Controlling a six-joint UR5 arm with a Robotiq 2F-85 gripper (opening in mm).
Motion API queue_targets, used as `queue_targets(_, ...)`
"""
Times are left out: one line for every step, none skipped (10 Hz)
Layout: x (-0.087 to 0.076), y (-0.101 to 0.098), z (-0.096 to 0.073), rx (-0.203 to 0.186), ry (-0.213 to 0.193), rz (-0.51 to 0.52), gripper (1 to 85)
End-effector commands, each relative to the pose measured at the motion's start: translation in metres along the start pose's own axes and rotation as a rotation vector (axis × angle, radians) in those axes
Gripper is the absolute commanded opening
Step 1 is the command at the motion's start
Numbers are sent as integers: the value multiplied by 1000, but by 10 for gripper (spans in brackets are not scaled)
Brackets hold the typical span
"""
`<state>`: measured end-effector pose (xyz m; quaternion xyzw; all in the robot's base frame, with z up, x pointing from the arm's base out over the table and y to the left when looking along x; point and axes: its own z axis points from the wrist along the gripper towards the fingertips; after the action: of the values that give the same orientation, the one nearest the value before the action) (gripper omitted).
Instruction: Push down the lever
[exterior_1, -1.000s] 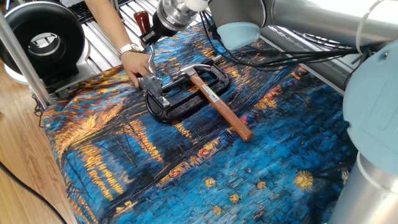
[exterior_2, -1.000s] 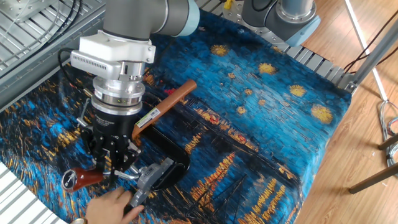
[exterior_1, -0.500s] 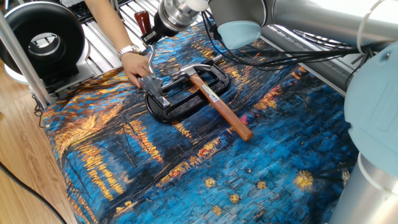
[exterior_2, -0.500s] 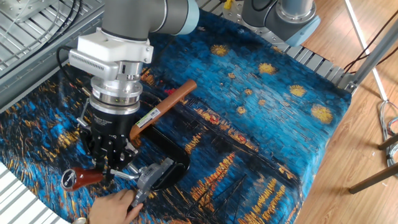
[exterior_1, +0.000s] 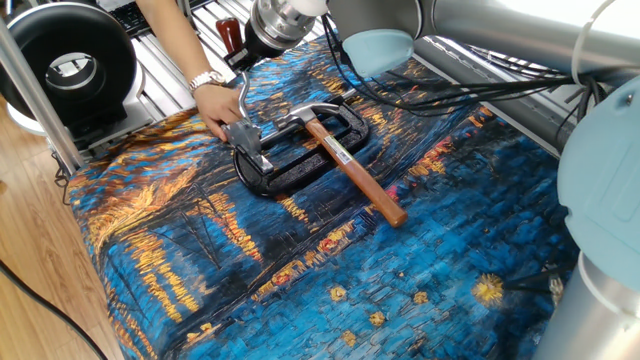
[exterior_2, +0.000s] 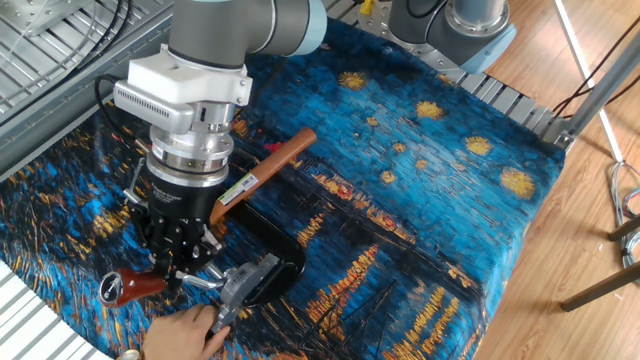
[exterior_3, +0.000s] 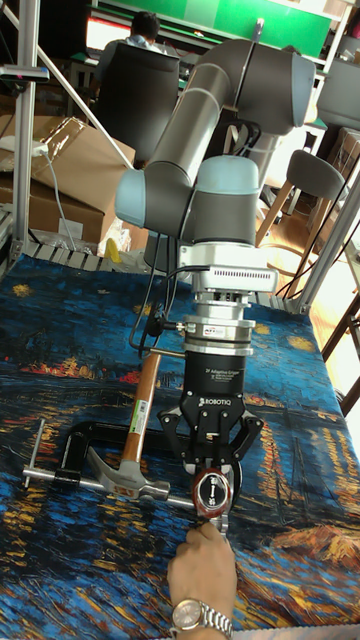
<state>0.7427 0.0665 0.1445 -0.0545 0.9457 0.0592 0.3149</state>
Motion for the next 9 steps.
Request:
queue_targets(-1,-10,0,29,0,10,263)
queue_targets(2,-15,0,44,9,19,263)
queue_targets(5,-17,1,54,19,42,257)
queue_targets(8,-20,3,79,29,52,230)
queue_targets(11,-20,5,105,37,74,183)
queue_targets(15,-17,1,149,61,101,93)
queue_targets(16,-12,-4,160,78,120,17)
queue_targets(15,-7,-7,158,82,122,17)
queue_targets(13,-2,-8,159,83,129,17)
